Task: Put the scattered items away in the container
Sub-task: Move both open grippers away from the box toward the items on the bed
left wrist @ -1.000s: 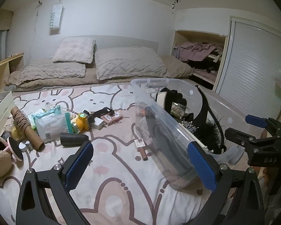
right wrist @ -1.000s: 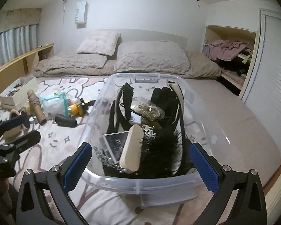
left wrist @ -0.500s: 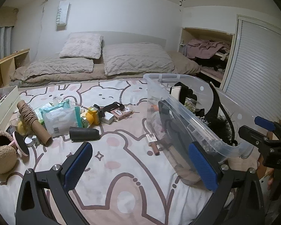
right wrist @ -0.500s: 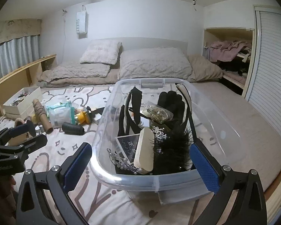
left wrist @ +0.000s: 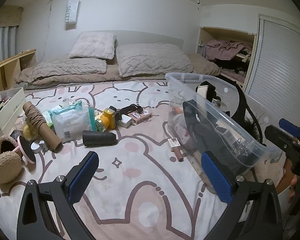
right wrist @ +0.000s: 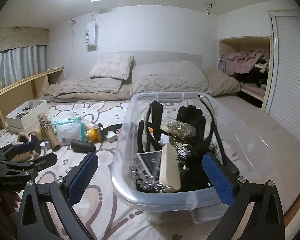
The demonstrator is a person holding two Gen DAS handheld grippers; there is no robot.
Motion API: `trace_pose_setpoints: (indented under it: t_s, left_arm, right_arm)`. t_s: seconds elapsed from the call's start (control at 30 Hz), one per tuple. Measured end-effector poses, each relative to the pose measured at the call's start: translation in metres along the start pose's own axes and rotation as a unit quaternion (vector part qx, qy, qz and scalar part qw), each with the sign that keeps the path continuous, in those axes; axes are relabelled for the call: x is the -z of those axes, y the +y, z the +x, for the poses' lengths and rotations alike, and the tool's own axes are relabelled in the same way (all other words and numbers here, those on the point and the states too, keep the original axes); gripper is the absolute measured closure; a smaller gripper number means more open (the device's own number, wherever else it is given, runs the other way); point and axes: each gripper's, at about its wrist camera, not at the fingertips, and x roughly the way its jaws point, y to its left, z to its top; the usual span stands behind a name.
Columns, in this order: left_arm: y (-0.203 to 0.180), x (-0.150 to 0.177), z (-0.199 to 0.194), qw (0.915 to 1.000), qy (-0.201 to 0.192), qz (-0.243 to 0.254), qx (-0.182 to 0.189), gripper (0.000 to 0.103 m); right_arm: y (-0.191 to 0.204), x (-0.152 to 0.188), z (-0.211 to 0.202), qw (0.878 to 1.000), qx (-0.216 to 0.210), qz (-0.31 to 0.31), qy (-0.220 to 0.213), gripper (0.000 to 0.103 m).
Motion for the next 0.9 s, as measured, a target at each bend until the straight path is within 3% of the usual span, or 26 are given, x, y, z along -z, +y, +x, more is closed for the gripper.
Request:
trace_pose_setpoints:
  t_s: [0.33, 0.57, 0.73, 0.9]
  left_arm:
    - [0.024, 0.014, 0.01, 0.9998, 0.005, 0.014, -0.015, 0.0]
    - [0.054, 0.018, 0.01, 0.9995, 0.004, 0.018, -0.026, 0.0]
    - [0.075, 0.023, 0.014, 0.9981, 0.007, 0.024, -0.056, 0.0]
    - [0.098, 0.033, 0.024, 0.9978, 0.018, 0.011, -0.063, 0.0]
  right_arm:
    - [0.033, 0.014, -0.008, 0.999, -0.024, -0.016, -0.046, 0.0]
    - [0.062, 0.026, -0.002, 0.997, -0.048, -0.04, -0.05, 0.0]
    - [0.09, 0.036, 0.004, 0.993, -0.029, -0.086, -0.07, 0.0]
    - [0.111, 0.045, 0.02, 0.992, -0.048, -0.106, -0.051, 0.0]
